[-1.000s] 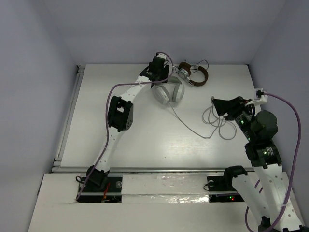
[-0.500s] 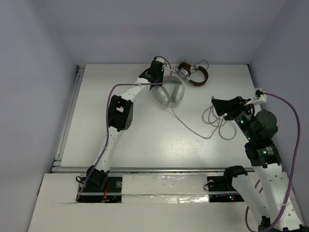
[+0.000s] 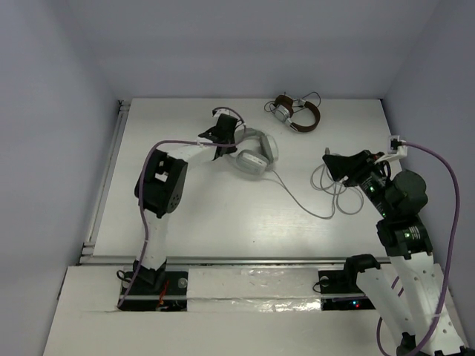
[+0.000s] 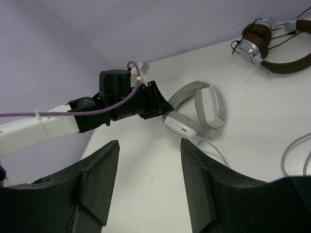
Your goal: Wrap the headphones
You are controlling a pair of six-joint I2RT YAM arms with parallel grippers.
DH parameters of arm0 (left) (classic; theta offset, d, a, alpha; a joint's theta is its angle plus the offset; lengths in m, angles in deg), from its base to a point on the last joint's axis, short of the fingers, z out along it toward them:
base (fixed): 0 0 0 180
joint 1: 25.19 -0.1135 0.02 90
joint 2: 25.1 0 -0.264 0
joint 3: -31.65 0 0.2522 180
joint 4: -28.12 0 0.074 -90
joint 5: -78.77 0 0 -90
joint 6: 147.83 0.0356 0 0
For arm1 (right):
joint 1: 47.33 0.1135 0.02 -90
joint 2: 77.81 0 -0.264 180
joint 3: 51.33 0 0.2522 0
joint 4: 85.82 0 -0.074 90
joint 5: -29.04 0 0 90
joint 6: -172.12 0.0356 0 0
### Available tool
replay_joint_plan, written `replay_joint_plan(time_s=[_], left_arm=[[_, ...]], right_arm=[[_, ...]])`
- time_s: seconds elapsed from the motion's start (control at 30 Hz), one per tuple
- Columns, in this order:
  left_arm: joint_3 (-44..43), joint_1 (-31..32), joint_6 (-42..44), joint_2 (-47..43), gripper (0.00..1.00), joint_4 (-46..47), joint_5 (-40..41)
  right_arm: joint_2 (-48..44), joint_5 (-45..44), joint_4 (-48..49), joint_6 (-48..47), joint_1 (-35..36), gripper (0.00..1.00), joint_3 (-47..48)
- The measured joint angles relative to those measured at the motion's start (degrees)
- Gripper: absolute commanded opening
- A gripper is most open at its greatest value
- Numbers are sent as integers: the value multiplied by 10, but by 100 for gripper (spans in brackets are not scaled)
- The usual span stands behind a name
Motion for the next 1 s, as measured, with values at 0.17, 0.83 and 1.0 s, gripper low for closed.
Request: replay_joint_plan(time_s=[0.17, 0.83, 1.0], left_arm=[[123, 3, -58, -92, 55, 35, 9], [-62, 13, 73, 57, 64, -36, 5], [-110, 12, 100, 78, 63, -66, 2]], right_arm=[[3, 17, 0, 0, 0, 59, -2], [14, 28, 8, 0, 0, 59, -12], [15, 28, 10, 1, 0, 59, -20]])
